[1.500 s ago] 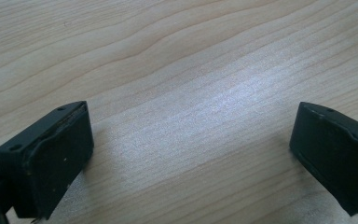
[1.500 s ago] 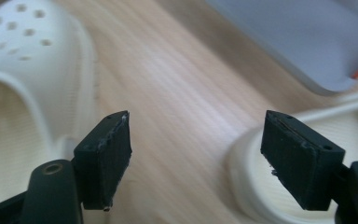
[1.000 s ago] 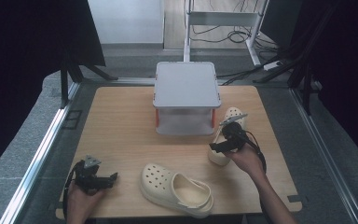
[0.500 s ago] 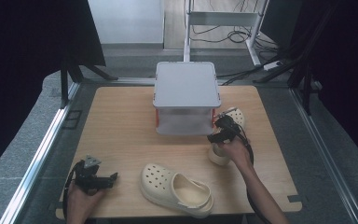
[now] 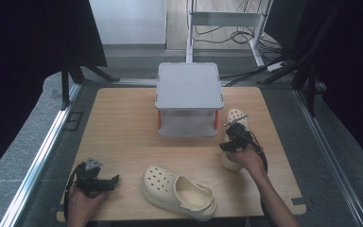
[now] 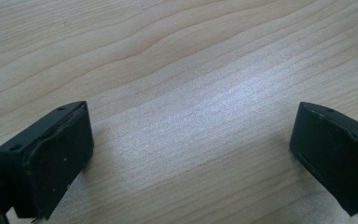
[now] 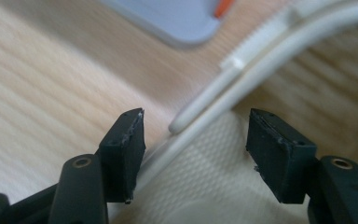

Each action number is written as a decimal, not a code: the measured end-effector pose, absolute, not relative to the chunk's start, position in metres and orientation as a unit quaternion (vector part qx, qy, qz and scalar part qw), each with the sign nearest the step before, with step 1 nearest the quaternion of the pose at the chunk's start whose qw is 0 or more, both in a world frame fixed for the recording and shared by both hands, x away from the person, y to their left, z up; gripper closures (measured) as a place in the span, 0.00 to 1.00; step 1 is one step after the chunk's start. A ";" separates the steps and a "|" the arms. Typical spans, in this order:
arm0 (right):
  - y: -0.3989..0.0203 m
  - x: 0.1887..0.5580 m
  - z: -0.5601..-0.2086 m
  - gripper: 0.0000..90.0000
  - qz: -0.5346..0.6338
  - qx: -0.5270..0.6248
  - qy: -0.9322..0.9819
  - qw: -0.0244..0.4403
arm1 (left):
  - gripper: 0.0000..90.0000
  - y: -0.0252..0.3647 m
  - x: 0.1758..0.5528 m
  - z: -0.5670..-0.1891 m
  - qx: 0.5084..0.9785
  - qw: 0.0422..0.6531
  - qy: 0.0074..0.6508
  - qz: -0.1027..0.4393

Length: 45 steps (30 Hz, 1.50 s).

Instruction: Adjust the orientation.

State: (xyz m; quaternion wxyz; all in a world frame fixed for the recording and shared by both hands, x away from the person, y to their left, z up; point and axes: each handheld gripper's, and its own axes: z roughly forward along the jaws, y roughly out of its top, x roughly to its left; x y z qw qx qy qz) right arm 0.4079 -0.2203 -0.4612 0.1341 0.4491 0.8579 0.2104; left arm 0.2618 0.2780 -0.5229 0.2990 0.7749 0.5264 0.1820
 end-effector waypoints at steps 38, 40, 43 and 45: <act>-0.271 0.426 -0.447 0.85 0.225 0.472 0.846 0.103 | 0.00 0.278 0.262 -0.523 0.774 0.300 0.527 0.182; -0.274 0.422 -0.446 0.85 0.218 0.468 0.850 0.109 | 0.00 0.278 0.262 -0.523 0.775 0.300 0.527 0.182; -0.281 0.415 -0.441 0.85 0.216 0.465 0.851 0.115 | 0.00 0.278 0.262 -0.523 0.774 0.300 0.527 0.182; -0.286 0.408 -0.436 0.85 0.222 0.465 0.850 0.113 | 0.00 0.278 0.262 -0.523 0.775 0.300 0.526 0.182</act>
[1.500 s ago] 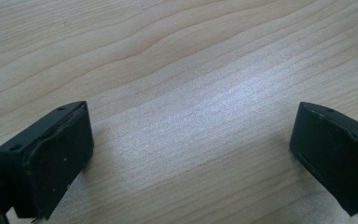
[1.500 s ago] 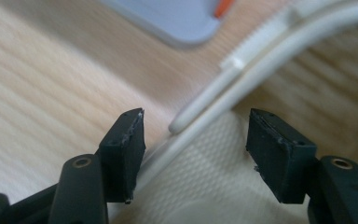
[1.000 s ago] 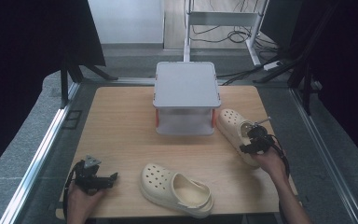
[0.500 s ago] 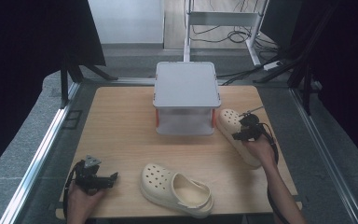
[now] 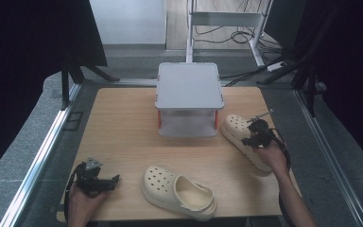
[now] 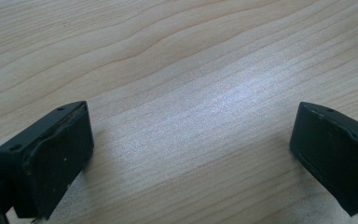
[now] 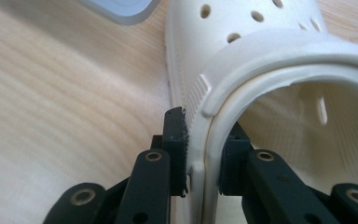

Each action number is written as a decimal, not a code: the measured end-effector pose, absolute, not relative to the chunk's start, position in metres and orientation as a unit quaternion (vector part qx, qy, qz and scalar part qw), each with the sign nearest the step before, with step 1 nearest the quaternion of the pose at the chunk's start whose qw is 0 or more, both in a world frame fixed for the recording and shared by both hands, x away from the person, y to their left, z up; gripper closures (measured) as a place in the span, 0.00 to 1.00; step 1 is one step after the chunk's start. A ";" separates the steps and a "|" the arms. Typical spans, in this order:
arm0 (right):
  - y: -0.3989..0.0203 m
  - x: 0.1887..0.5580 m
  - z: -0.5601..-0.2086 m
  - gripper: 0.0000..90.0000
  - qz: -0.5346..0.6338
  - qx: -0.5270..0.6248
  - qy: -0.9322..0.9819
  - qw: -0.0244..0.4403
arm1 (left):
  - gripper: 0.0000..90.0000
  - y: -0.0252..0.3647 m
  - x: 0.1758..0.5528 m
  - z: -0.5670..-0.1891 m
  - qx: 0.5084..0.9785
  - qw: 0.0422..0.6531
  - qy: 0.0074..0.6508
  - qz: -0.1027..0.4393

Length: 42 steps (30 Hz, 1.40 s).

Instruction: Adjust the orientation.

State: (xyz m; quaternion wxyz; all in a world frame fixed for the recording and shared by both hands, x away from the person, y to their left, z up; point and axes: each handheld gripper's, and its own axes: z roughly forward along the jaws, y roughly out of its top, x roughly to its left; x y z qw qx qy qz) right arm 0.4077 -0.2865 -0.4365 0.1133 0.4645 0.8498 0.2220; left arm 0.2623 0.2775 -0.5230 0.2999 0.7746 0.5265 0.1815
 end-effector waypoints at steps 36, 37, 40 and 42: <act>-0.193 0.339 -0.394 0.85 0.259 0.296 0.913 0.104 | 0.00 0.277 0.263 -0.523 0.775 0.300 0.525 0.182; -0.189 0.339 -0.394 0.85 0.259 0.293 0.915 0.102 | 0.00 0.277 0.263 -0.523 0.775 0.300 0.526 0.182; -0.177 0.338 -0.396 0.85 0.259 0.283 0.918 0.097 | 0.00 0.277 0.263 -0.523 0.775 0.300 0.525 0.182; -0.166 0.338 -0.397 0.85 0.258 0.277 0.921 0.093 | 0.00 0.277 0.263 -0.523 0.775 0.300 0.525 0.182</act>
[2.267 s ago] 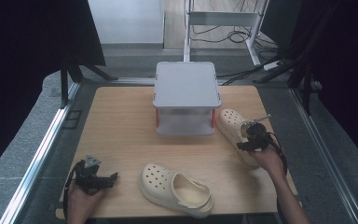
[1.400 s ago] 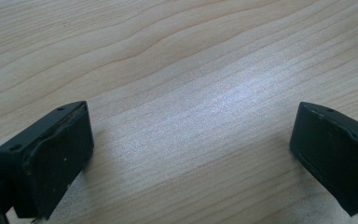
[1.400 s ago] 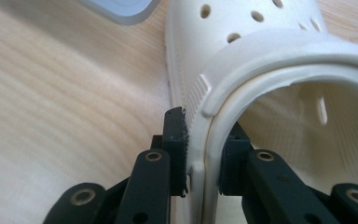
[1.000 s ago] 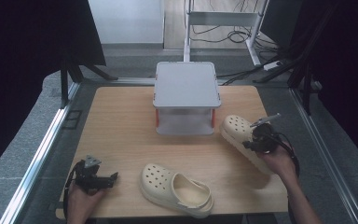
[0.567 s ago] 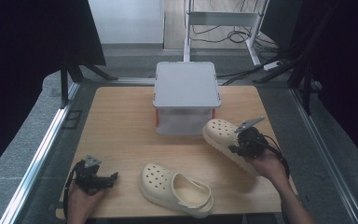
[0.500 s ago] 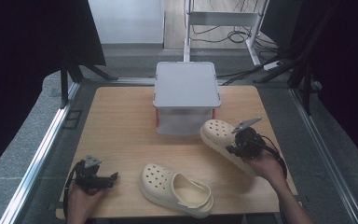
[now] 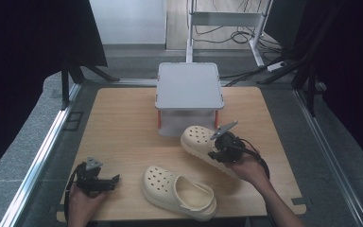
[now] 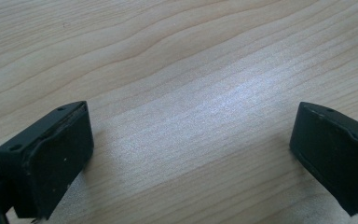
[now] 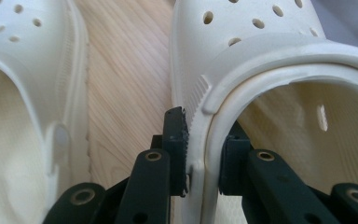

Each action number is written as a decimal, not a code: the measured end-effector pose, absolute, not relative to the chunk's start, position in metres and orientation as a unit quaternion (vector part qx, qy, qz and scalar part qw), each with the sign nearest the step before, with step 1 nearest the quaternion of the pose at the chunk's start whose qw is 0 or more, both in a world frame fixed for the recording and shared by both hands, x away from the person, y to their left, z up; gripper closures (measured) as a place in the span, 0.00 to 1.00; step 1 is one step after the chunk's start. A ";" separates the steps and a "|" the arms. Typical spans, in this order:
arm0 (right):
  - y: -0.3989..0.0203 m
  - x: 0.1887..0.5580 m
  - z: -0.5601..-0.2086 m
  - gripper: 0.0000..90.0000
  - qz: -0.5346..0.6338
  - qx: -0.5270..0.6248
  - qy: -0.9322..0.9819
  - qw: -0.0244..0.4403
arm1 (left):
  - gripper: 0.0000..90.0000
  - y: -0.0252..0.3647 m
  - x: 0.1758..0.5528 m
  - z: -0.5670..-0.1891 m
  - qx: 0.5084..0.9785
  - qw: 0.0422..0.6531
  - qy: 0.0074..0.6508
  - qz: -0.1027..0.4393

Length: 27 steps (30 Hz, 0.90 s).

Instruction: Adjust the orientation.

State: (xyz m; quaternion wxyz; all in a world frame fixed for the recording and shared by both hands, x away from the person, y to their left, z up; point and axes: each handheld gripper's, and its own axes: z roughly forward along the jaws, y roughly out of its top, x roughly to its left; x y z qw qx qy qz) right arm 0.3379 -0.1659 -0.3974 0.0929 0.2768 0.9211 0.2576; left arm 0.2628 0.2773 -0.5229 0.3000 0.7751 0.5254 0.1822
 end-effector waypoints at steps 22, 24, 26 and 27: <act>-0.086 0.325 -0.428 0.85 0.246 0.207 0.945 0.064 | 0.00 0.277 0.263 -0.523 0.775 0.301 0.526 0.180; -0.084 0.325 -0.431 0.85 0.239 0.209 0.946 0.065 | 0.00 0.277 0.263 -0.523 0.775 0.301 0.526 0.180; -0.083 0.325 -0.436 0.85 0.235 0.210 0.947 0.064 | 0.00 0.277 0.263 -0.523 0.774 0.301 0.526 0.181; -0.084 0.325 -0.437 0.85 0.234 0.210 0.947 0.062 | 0.00 0.277 0.263 -0.523 0.775 0.301 0.526 0.181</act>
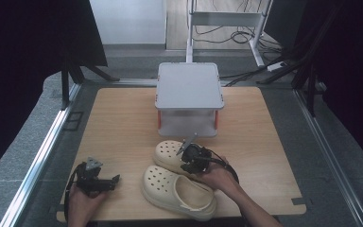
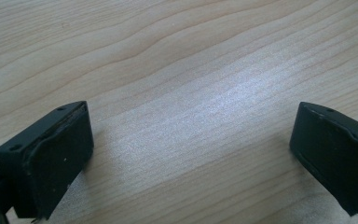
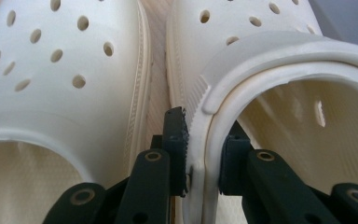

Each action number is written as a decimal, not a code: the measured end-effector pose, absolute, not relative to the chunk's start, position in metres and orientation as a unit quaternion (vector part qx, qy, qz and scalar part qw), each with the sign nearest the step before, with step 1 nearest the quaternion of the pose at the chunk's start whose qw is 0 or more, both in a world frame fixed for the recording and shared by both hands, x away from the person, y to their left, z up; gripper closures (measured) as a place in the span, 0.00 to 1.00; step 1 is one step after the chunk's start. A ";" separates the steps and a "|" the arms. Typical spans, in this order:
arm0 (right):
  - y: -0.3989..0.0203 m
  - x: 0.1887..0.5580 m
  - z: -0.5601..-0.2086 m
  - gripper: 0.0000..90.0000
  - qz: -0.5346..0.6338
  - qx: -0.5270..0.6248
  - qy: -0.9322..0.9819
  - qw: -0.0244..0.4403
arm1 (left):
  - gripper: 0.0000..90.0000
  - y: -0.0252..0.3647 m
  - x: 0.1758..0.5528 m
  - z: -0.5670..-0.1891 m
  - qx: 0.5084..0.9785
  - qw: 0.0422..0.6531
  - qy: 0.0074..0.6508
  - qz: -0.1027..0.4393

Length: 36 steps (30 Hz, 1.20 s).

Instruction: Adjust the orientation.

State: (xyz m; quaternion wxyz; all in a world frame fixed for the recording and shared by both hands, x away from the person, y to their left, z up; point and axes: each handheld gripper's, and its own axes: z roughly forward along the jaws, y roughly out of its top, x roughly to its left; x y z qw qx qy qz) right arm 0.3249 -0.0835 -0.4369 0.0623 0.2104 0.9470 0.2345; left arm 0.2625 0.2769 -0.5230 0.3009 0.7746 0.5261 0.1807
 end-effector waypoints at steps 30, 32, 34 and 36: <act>-0.109 0.310 -0.429 0.86 0.259 0.213 0.942 0.015 | 0.00 0.277 0.263 -0.523 0.775 0.300 0.526 0.179; -0.109 0.307 -0.428 0.86 0.258 0.210 0.943 0.014 | 0.00 0.277 0.262 -0.523 0.775 0.300 0.526 0.180; -0.109 0.303 -0.427 0.86 0.255 0.207 0.944 0.017 | 0.00 0.277 0.262 -0.523 0.776 0.300 0.526 0.180; -0.111 0.303 -0.428 0.86 0.254 0.207 0.945 0.015 | 0.00 0.277 0.262 -0.523 0.775 0.300 0.526 0.180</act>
